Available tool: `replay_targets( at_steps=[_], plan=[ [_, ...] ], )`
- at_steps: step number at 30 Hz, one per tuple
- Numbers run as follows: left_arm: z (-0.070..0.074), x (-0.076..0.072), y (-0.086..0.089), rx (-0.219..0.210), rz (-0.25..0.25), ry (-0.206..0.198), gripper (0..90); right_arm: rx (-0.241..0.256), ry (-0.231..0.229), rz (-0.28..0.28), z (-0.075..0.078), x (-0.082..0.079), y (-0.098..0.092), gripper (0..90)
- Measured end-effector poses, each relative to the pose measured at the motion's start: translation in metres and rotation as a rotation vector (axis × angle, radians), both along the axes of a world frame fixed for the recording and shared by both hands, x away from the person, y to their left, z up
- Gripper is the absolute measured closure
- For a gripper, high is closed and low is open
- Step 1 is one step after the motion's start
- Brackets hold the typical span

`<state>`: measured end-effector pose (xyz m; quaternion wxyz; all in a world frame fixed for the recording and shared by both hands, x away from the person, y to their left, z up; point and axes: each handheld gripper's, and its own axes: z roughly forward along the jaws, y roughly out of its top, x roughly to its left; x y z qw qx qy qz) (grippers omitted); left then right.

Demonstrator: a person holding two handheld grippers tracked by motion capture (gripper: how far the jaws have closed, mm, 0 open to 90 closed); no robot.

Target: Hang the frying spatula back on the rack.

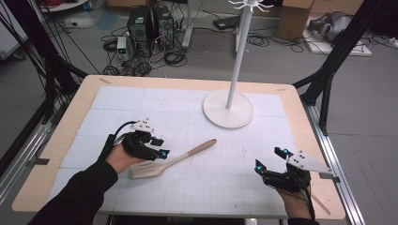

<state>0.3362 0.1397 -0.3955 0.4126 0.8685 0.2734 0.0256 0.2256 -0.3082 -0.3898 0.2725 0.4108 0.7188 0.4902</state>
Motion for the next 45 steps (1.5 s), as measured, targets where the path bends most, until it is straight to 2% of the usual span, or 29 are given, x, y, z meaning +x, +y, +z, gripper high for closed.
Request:
replay_targets(
  at_steps=[6, 16, 24, 28, 34, 39, 41, 45],
  plan=[
    [-0.009, 0.003, -0.016, 0.061, -0.033, 0.029, 50.9, 0.001, -0.001, -0.001, 0.001, -0.001, -0.001, 15.7],
    [-0.019, 0.005, -0.025, 0.137, -0.056, 0.067, 53.7, 0.001, -0.002, -0.002, 0.001, 0.0, -0.001, 15.8],
    [-0.024, 0.004, -0.031, 0.168, -0.074, 0.092, 55.4, 0.0, 0.0, -0.002, 0.001, 0.0, -0.001, 15.8],
    [-0.024, 0.003, -0.033, 0.178, -0.079, 0.097, 56.0, 0.002, 0.001, -0.001, 0.001, 0.0, -0.001, 15.8],
    [-0.026, 0.004, -0.037, 0.224, -0.085, 0.101, 57.8, 0.002, 0.002, -0.002, 0.001, 0.0, -0.001, 15.8],
    [-0.026, 0.003, -0.038, 0.229, -0.081, 0.093, 60.1, 0.0, 0.001, -0.002, 0.001, 0.0, -0.001, 15.9],
    [-0.026, 0.001, -0.04, 0.225, -0.101, 0.099, 62.2, -0.001, 0.001, -0.001, 0.001, 0.0, -0.002, 15.9],
    [-0.027, -0.002, -0.043, 0.238, -0.114, 0.078, 63.1, 0.001, 0.005, -0.003, 0.001, 0.0, -0.002, 15.9]
  ],
)
